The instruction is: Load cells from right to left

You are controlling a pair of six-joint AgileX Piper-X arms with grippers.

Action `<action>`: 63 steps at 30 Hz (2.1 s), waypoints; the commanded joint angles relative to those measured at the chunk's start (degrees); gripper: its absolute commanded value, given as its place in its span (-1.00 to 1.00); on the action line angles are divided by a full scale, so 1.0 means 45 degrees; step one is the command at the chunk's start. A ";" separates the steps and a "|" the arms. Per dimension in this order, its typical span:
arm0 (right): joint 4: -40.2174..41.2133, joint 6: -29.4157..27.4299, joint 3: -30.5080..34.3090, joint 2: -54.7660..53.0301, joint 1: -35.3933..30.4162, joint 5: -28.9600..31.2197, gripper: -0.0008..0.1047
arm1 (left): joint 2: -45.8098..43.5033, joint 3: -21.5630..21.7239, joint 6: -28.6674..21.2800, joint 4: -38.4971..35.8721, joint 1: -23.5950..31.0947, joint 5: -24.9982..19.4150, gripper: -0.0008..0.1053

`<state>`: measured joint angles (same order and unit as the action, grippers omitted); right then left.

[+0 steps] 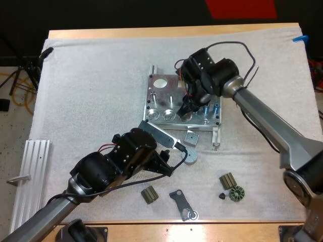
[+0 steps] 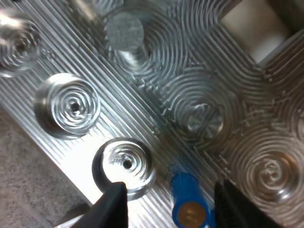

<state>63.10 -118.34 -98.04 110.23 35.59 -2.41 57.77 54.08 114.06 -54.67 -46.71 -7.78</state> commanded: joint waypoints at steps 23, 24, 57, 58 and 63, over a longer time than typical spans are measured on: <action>0.1610 0.0057 0.0006 -0.1563 -0.0015 0.1536 -0.20 | -0.0027 0.0012 -0.1452 0.0450 0.0014 -0.0221 0.20; 0.1732 0.0057 0.0006 -0.1661 -0.0015 0.1536 -0.20 | -0.0027 0.0012 -0.1729 0.0591 0.0014 -0.0221 0.20; 0.1196 0.1488 0.5450 -0.9812 -0.4023 0.1584 -0.20 | -0.1961 0.0012 -0.6830 0.2329 0.6950 0.2723 0.20; 0.1084 0.1488 0.5771 -1.0267 -0.4040 0.1584 -0.20 | -0.2253 0.0012 -0.6830 0.2329 0.6950 0.2725 0.20; 0.0676 0.1488 0.6986 -1.2016 -0.4048 0.1584 -0.20 | -0.3261 0.0012 -0.7052 0.2224 0.6950 0.2725 0.20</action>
<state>66.66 -111.79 -66.63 56.31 17.56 5.05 43.58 54.08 82.66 -44.87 -15.39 4.90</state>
